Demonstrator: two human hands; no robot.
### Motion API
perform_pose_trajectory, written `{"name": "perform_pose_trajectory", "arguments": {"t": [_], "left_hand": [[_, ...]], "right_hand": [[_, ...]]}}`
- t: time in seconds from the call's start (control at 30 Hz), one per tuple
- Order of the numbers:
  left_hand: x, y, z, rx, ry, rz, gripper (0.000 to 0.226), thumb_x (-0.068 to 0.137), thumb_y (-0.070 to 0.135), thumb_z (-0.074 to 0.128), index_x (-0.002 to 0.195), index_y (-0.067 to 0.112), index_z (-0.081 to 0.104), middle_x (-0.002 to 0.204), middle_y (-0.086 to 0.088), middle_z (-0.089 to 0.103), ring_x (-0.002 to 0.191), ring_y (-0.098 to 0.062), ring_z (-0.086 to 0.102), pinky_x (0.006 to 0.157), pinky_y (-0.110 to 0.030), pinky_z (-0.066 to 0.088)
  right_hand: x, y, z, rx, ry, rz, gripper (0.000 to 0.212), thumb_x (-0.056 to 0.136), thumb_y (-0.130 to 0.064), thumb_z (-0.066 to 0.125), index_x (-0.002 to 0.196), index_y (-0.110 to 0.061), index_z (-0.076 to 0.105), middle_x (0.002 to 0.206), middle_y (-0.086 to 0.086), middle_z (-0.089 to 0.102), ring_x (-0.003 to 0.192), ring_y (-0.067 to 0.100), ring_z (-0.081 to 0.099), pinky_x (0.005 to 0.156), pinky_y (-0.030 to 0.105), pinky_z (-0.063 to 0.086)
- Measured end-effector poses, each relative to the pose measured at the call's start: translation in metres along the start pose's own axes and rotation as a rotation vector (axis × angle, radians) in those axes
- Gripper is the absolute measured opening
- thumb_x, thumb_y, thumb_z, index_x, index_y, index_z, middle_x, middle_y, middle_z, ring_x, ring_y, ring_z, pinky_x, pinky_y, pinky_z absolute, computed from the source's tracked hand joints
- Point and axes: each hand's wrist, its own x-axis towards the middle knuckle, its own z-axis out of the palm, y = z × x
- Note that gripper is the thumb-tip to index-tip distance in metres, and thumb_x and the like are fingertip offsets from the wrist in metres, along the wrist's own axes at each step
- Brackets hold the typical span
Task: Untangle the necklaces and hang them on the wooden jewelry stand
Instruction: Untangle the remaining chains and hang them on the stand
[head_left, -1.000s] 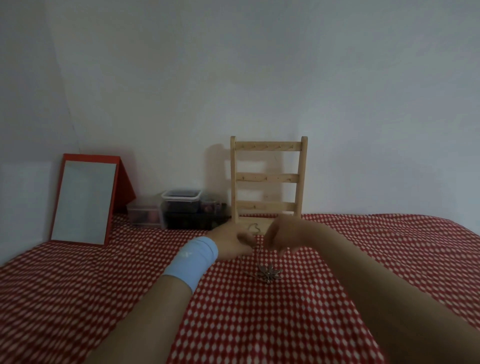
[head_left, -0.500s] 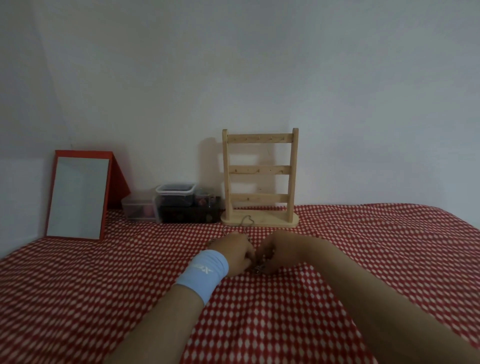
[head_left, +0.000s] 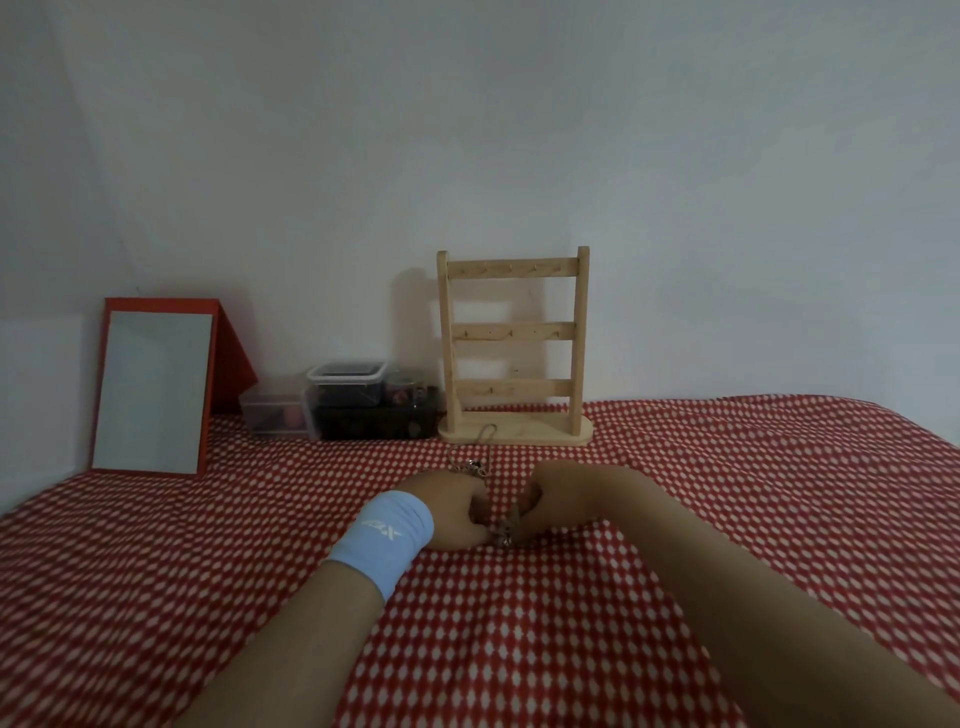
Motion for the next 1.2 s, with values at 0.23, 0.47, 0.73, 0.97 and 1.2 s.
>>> {"name": "perform_pose_trajectory", "arguments": {"t": [0.23, 0.47, 0.73, 0.97, 1.2], "left_hand": [[-0.009, -0.01, -0.024, 0.032, 0.062, -0.041, 0.023, 0.093, 0.035, 0.053, 0.094, 0.025, 0.074, 0.098, 0.005, 0.07, 0.091, -0.016, 0.061, 0.092, -0.029, 0.044], [-0.018, -0.036, -0.068, -0.276, 0.352, -0.117, 0.038, 0.089, 0.044, 0.059, 0.062, 0.021, 0.069, 0.068, 0.006, 0.065, 0.081, -0.017, 0.06, 0.089, -0.031, 0.039], [-0.025, -0.04, -0.086, -0.71, 0.344, -0.092, 0.027, 0.099, 0.028, 0.053, 0.082, 0.009, 0.063, 0.053, -0.001, 0.058, 0.062, -0.025, 0.063, 0.084, -0.041, 0.055], [-0.015, -0.017, -0.098, -0.523, 0.304, 0.015, 0.025, 0.095, 0.037, 0.058, 0.092, 0.015, 0.071, 0.087, -0.005, 0.071, 0.074, -0.021, 0.065, 0.071, -0.035, 0.058], [-0.019, -0.033, -0.113, -0.227, 0.277, -0.04, 0.02, 0.092, 0.038, 0.062, 0.091, 0.023, 0.075, 0.084, 0.007, 0.07, 0.078, -0.008, 0.063, 0.064, -0.02, 0.043]], "right_hand": [[-0.007, -0.001, -0.014, -0.039, -0.017, 0.173, 0.033, 0.105, -0.035, 0.048, 0.085, -0.012, 0.06, 0.081, 0.0, 0.052, 0.063, 0.01, 0.048, 0.056, 0.02, 0.04], [-0.01, 0.001, -0.021, 0.093, -0.133, 0.297, 0.033, 0.096, -0.046, 0.06, 0.091, -0.013, 0.062, 0.069, 0.001, 0.055, 0.051, 0.013, 0.045, 0.048, 0.023, 0.039], [-0.015, -0.011, -0.027, -0.126, -0.039, 0.197, 0.036, 0.095, -0.044, 0.063, 0.111, -0.012, 0.068, 0.111, 0.002, 0.066, 0.093, 0.017, 0.06, 0.084, 0.027, 0.051], [-0.012, -0.053, -0.038, 0.592, 0.329, -0.316, 0.019, 0.1, -0.026, 0.061, 0.111, -0.016, 0.074, 0.1, 0.001, 0.077, 0.095, 0.017, 0.073, 0.092, 0.034, 0.058], [-0.006, -0.048, -0.041, 0.699, 0.358, -0.266, 0.018, 0.099, -0.024, 0.066, 0.095, -0.014, 0.08, 0.082, 0.003, 0.078, 0.07, 0.015, 0.07, 0.078, 0.031, 0.061]]}}
